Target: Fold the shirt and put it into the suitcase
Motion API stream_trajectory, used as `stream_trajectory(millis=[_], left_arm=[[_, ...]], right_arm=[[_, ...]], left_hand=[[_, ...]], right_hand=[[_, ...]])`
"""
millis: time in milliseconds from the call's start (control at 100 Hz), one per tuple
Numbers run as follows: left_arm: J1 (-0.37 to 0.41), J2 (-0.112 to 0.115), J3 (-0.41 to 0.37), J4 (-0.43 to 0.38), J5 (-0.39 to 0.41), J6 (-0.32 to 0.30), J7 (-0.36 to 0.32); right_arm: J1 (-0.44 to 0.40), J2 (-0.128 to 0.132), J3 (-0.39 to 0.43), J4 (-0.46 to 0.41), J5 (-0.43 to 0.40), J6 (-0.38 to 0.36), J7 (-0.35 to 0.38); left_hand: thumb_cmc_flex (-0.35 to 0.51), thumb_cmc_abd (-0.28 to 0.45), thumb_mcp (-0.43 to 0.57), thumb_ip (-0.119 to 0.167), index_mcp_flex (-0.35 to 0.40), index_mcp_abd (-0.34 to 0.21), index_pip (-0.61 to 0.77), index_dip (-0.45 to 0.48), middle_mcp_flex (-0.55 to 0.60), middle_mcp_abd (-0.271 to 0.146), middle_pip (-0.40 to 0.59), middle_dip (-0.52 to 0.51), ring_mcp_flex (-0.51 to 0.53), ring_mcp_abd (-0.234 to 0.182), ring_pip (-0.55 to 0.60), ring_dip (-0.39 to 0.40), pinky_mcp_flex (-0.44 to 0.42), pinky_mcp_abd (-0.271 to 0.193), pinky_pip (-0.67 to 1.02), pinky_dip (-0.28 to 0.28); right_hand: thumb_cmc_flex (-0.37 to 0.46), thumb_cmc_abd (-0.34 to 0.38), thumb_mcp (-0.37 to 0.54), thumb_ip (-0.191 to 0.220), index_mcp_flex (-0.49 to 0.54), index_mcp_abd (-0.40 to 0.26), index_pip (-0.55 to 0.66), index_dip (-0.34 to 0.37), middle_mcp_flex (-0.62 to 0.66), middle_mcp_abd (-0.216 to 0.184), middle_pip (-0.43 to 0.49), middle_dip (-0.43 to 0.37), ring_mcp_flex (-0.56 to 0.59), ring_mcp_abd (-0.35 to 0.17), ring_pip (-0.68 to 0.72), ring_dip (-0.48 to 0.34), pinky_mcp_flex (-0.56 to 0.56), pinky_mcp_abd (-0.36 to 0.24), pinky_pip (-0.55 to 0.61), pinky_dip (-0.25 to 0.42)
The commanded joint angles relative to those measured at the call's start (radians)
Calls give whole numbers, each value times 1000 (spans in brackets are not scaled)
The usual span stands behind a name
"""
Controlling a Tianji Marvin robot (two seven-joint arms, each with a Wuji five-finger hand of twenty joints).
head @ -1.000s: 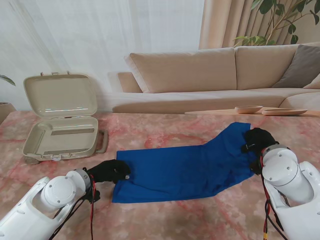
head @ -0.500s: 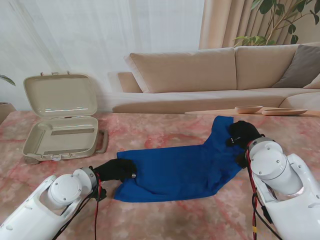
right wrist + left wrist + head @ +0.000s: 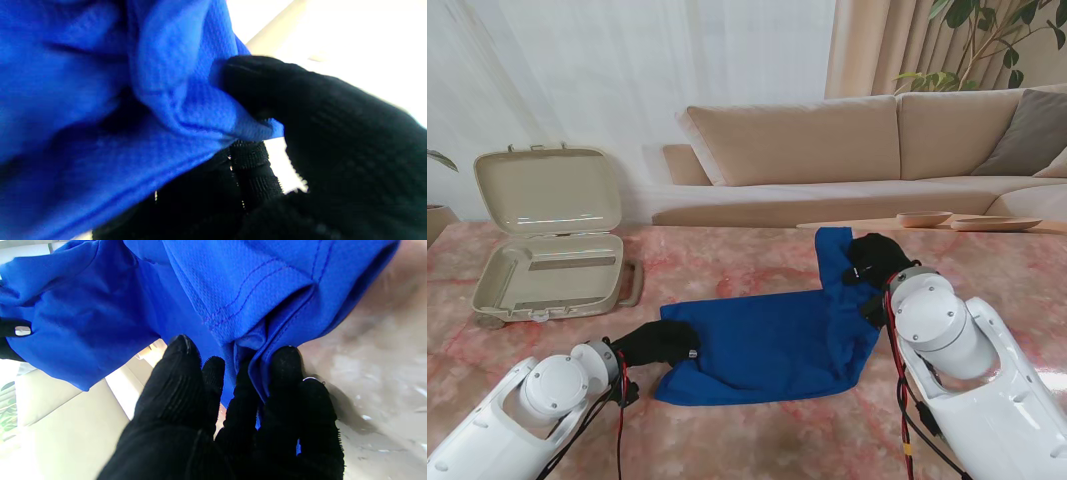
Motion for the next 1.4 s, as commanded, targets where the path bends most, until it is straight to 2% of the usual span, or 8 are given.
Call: stream_trajectory(millis=[0,390,820,1390], left_arm=[[41,4,3,18,14,18,0],[104,-1,-54,-43,51,35,40],[163,-7,-112,-103,81,59,83],[122,-4,-64,-51,46,44,56]], right_arm=[[3,-16,-15,-15,15,8,3],[45,-52,-100,-12,79,32,-99],[53,-72,-161,-4,113,4,-154],[63,-93,-252,-17,160,-35,-204]], left_hand=[[25,25,-34,14,16,-3,-15,-11,5,4,0,-12,-2,69,-65,-13,2,122,-181,-8],[23,25,-35,13,17,-7,-16,-11,7,4,-1,-13,1,68,-66,-14,2,122,-181,-7],[21,27,-35,14,17,-4,-22,-12,9,6,-2,-14,2,70,-66,-14,5,122,-180,-8],[23,28,-34,14,16,-4,-24,-9,7,5,-3,-14,0,68,-67,-15,4,121,-183,-9]], right_hand=[[58,2,84,77,44,-41,70,17,46,92,59,9,28,-39,26,13,45,-62,65,7],[60,3,86,72,37,-34,65,17,34,101,54,8,26,-23,15,7,44,-39,62,-12],[53,13,80,66,34,-42,64,20,32,91,54,6,27,-22,8,2,42,-30,58,-27],[58,4,77,64,43,-45,63,17,41,95,54,4,26,-15,15,6,42,-29,65,-32]])
